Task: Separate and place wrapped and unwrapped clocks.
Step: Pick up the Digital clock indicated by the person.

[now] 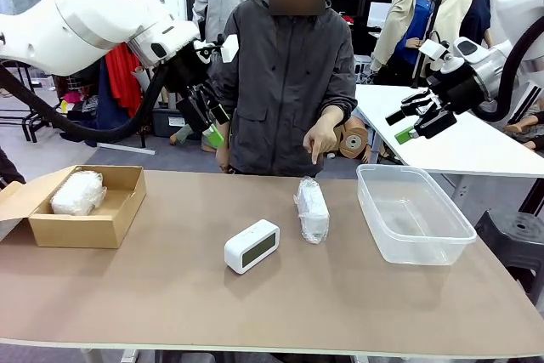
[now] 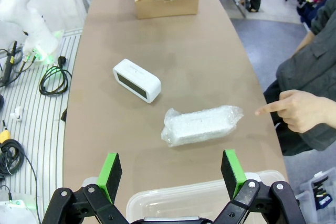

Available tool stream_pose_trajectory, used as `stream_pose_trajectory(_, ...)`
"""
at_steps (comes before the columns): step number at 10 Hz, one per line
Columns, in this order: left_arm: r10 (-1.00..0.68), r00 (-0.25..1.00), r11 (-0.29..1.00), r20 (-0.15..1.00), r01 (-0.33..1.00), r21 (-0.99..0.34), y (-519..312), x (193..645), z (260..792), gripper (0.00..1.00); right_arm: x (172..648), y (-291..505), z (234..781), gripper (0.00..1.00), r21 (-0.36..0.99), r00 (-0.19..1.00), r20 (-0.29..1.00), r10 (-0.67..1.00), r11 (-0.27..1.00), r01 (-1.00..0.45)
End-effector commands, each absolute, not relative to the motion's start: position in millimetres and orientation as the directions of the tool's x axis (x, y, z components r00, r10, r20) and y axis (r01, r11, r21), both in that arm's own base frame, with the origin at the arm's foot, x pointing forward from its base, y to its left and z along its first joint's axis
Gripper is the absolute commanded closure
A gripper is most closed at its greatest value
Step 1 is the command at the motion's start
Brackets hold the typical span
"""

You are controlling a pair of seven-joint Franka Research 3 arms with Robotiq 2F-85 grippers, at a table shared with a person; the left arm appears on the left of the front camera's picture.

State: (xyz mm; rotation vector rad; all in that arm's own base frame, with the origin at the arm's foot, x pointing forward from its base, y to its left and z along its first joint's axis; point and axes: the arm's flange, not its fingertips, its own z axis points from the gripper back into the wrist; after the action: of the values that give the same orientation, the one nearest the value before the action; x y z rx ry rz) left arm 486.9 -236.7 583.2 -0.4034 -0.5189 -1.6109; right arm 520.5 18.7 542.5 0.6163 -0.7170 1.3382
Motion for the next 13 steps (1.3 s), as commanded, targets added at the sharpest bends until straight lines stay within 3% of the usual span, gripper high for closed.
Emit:
stream_pose_trajectory(1,-0.882,0.022,0.049,0.471,0.998,0.046,-246,491,572,0.0,519,19,543,0.0,-0.01,0.082,0.764,0.64,0.138,-0.99)
stream_pose_trajectory(4,-0.919,0.311,0.345,0.243,0.932,0.111,-296,494,568,0.0,519,19,543,0.0,-0.01,0.082,0.764,0.64,0.138,-0.99)
stream_pose_trajectory(6,-0.825,0.536,0.564,0.178,0.802,0.196,-329,493,570,0.0,519,19,543,0.0,-0.01,0.082,0.764,0.64,0.138,-0.99)
stream_pose_trajectory(9,-0.623,0.769,0.782,0.146,0.614,0.104,-373,501,556,0.0,519,19,543,0.0,-0.01,0.082,0.764,0.64,0.138,-0.99)
stream_pose_trajectory(11,-0.501,0.839,0.858,0.21,0.514,-0.008,-393,516,541,0.0,519,19,543,0.0,-0.01,0.082,0.764,0.64,0.138,-0.99)
stream_pose_trajectory(13,-0.321,0.917,0.946,0.235,0.321,0.042,-405,535,524,0.0,519,19,543,0.0,-0.01,0.082,0.764,0.64,0.138,-0.99)
